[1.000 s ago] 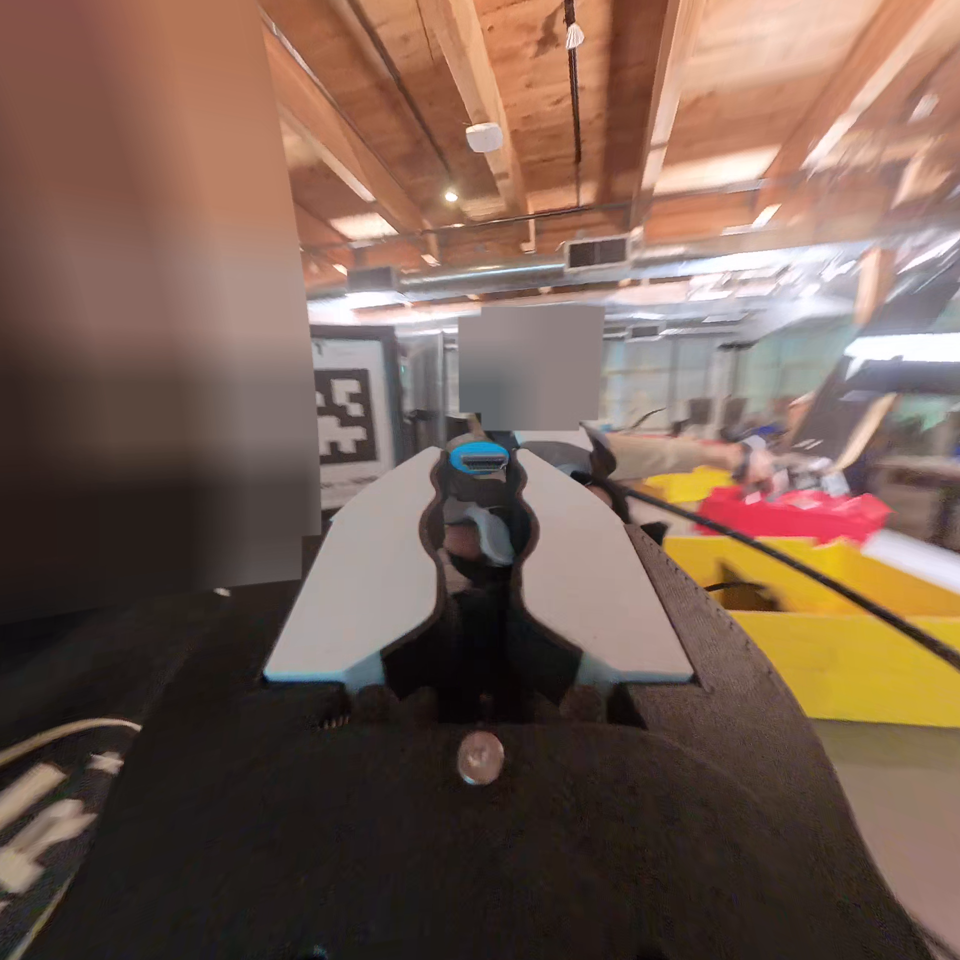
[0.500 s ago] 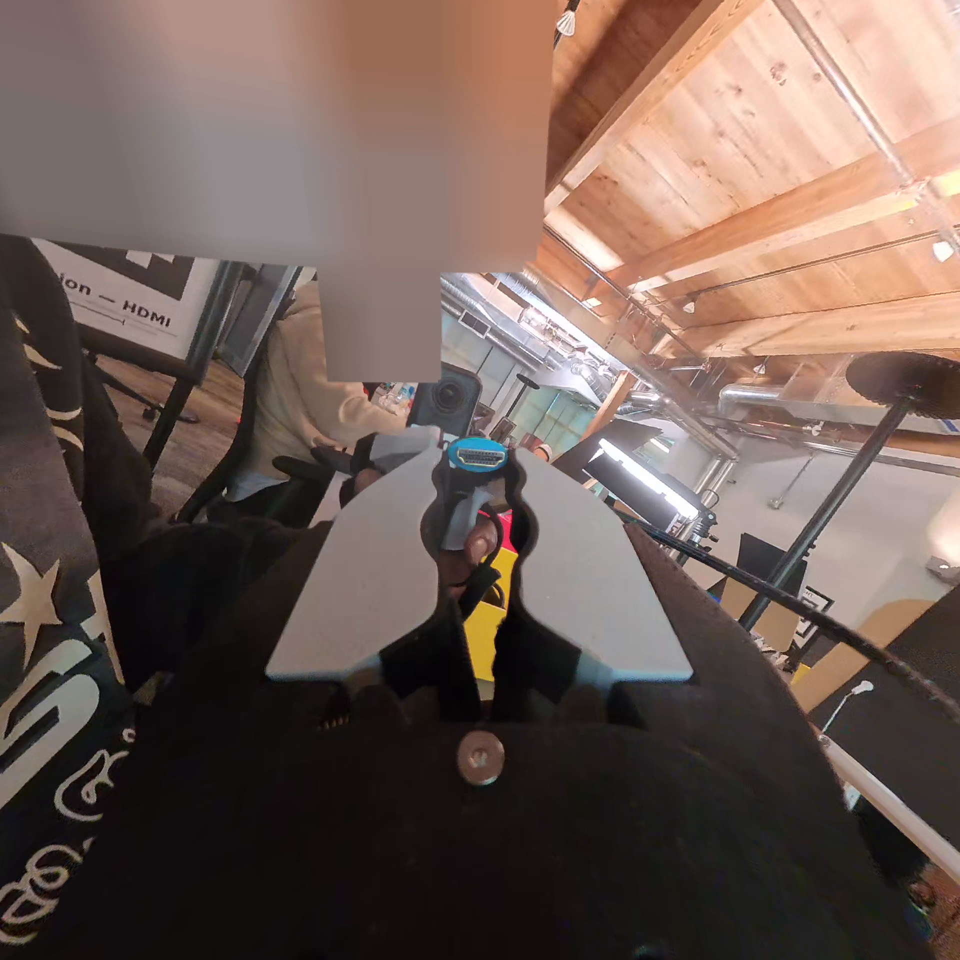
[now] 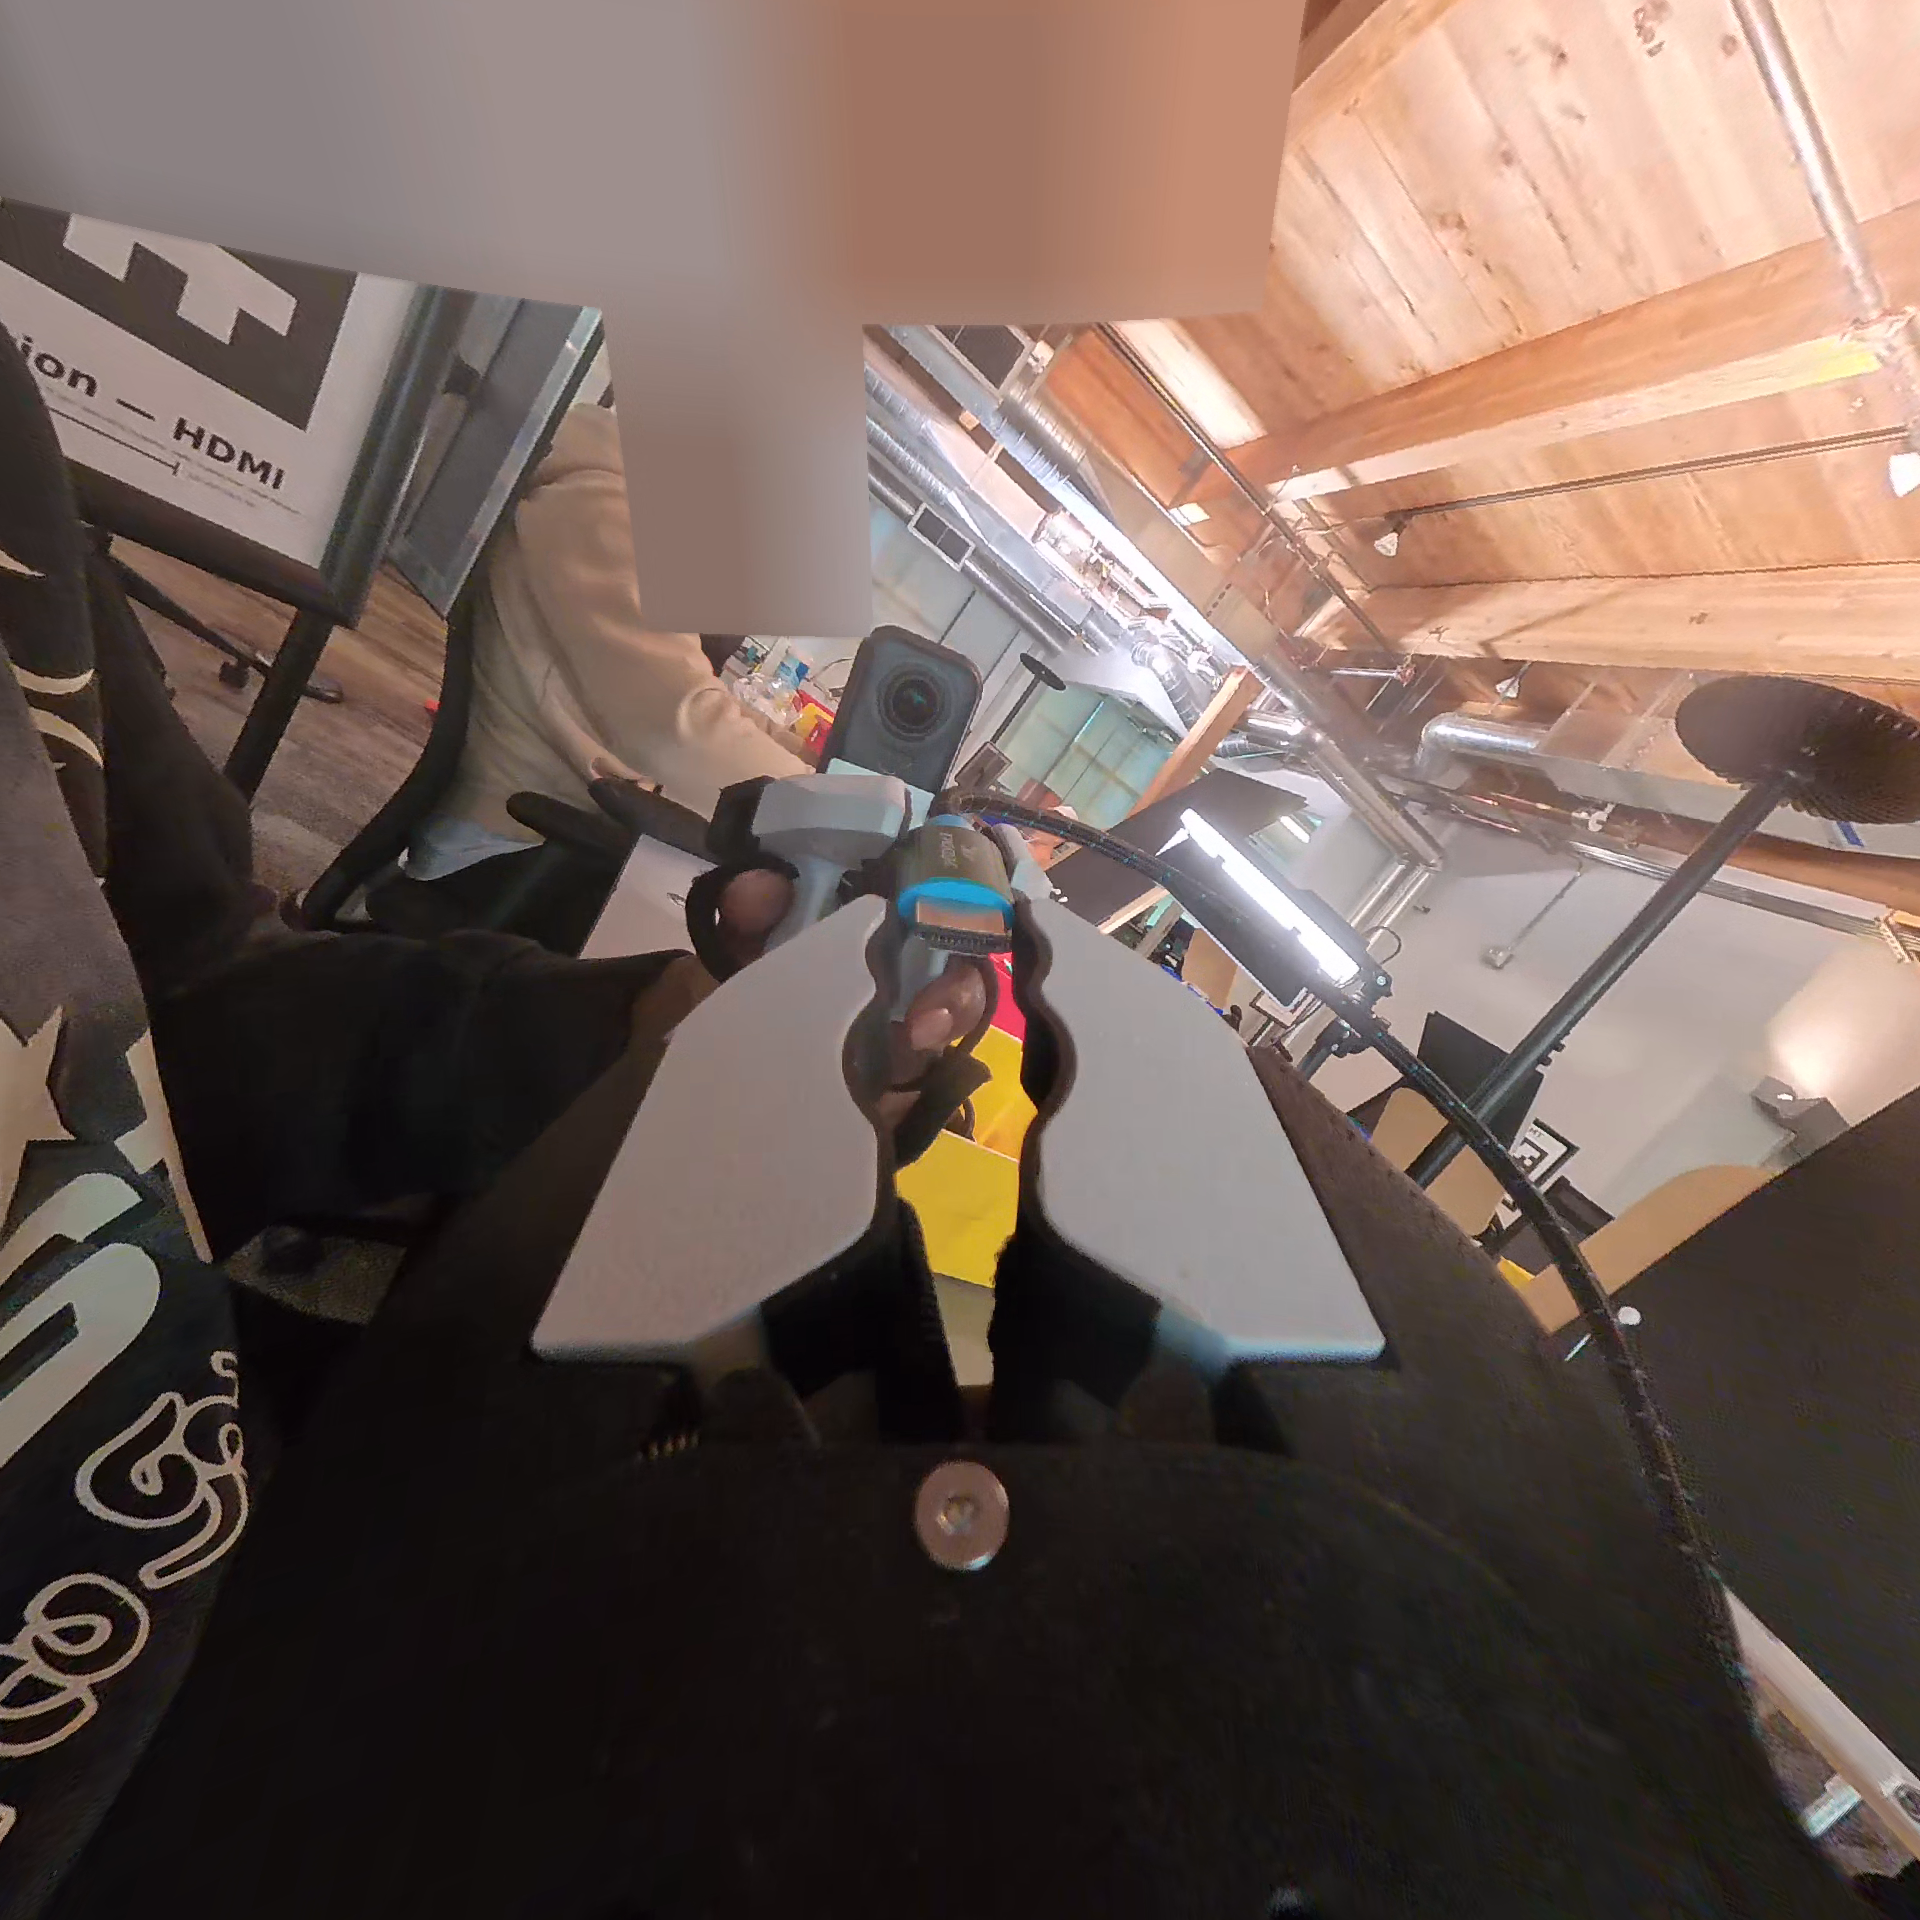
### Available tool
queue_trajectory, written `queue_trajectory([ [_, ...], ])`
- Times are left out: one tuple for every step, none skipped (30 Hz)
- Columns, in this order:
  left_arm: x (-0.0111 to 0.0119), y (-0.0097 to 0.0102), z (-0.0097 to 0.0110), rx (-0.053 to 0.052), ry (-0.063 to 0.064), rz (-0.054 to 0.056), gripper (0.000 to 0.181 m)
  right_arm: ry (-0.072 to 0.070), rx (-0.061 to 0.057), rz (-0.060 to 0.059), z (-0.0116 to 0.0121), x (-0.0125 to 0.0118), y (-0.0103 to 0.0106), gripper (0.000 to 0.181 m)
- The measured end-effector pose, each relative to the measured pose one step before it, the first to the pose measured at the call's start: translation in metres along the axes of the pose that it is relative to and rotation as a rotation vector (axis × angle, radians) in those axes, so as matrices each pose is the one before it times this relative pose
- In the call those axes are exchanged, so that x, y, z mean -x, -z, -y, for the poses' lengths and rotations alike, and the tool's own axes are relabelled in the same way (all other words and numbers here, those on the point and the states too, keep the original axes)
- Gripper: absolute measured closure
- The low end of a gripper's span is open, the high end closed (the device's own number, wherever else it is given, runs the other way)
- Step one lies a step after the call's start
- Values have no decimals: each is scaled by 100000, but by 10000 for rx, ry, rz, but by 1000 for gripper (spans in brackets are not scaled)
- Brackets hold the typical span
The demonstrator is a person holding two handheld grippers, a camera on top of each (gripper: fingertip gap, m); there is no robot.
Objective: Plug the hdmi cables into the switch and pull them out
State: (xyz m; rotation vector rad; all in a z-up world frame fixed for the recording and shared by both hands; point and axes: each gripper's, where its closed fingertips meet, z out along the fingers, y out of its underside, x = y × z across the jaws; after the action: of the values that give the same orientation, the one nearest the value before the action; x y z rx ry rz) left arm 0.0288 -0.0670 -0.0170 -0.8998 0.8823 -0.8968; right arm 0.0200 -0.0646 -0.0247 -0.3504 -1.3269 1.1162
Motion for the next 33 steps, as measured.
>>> queue_trajectory([
  [3,-2,14,-19,-9,15,162,-10,-8,9,72,6,45,161],
  [25,36,51,-28,-6,25,163,-27,-84,18,216,9,85,160],
  [35,66,54,-24,-6,24,163,-56,-114,30,266,6,100,159],
  [32,91,37,-10,-4,11,163,-77,-68,58,214,35,87,159],
  [10,77,27,1,-4,-3,163,-83,55,64,15,44,14,159],
  [-16,42,-7,10,-3,-6,162,-58,134,44,-139,23,-43,159],
  [-6,3,-38,21,-11,4,162,-13,112,-26,-149,-37,-51,160],
  [-9,-17,-21,10,-28,12,162,21,16,-31,-41,-34,-17,161],
  [-16,-6,25,0,-33,15,162,5,-19,15,0,12,-1,161],
  [-20,-1,-5,43,-48,10,162,-25,-8,47,23,17,12,161],
  [-39,5,-58,98,-78,6,162,5,15,83,-7,43,29,161],
  [-31,8,-100,154,-110,20,162,54,62,90,-74,45,60,161],
  [-12,15,-145,190,-154,51,162,37,98,115,-115,52,70,161],
  [-45,24,-172,215,-184,46,162,-24,68,149,-75,109,91,161],
  [-78,-1,-185,225,-184,32,161,-73,27,129,-29,73,66,161],
  [-62,-13,-189,221,-165,45,159,-101,-17,23,38,-33,39,161],
  [-77,-51,-164,199,-145,37,158,-42,-22,29,34,24,28,161],
  [-101,-57,-59,126,-118,18,158,58,65,61,-88,124,-10,161],
  [-40,-35,36,57,-83,53,158,121,89,38,-105,128,-22,161],
  [6,-13,55,38,-40,57,161,95,120,37,-135,122,-53,161],
  [-44,-24,-20,77,19,0,161,88,145,38,-172,107,-60,161],
  [-48,-44,-99,138,30,-12,161,98,98,10,-124,72,-23,161],
  [-46,-34,-152,172,-9,-4,161,53,33,15,-16,52,16,161],
  [-76,-31,-202,200,-33,-19,161,-19,-27,42,62,56,40,161],
  [-63,-34,-240,223,-37,-9,160,-16,-29,-1,75,-23,40,161],
  [-10,-20,-199,197,-63,33,159,40,23,-27,25,-45,22,161],
  [37,-12,-114,131,-91,72,158,61,99,-14,-89,-11,-4,161],
  [49,24,-42,80,-80,78,159,55,106,-12,-95,7,-24,161],
  [49,31,-36,78,-31,45,159,40,80,4,-67,26,-26,161],
  [24,21,-23,58,15,6,160,13,41,17,-36,13,-22,161],
  [19,13,-41,48,31,-5,160,-10,34,17,-58,-14,-3,161],
  [58,-2,-64,42,36,14,160,-16,36,0,-89,-52,3,161],
  [70,-13,-59,26,58,23,160,-24,12,-13,-75,-55,2,161],
])
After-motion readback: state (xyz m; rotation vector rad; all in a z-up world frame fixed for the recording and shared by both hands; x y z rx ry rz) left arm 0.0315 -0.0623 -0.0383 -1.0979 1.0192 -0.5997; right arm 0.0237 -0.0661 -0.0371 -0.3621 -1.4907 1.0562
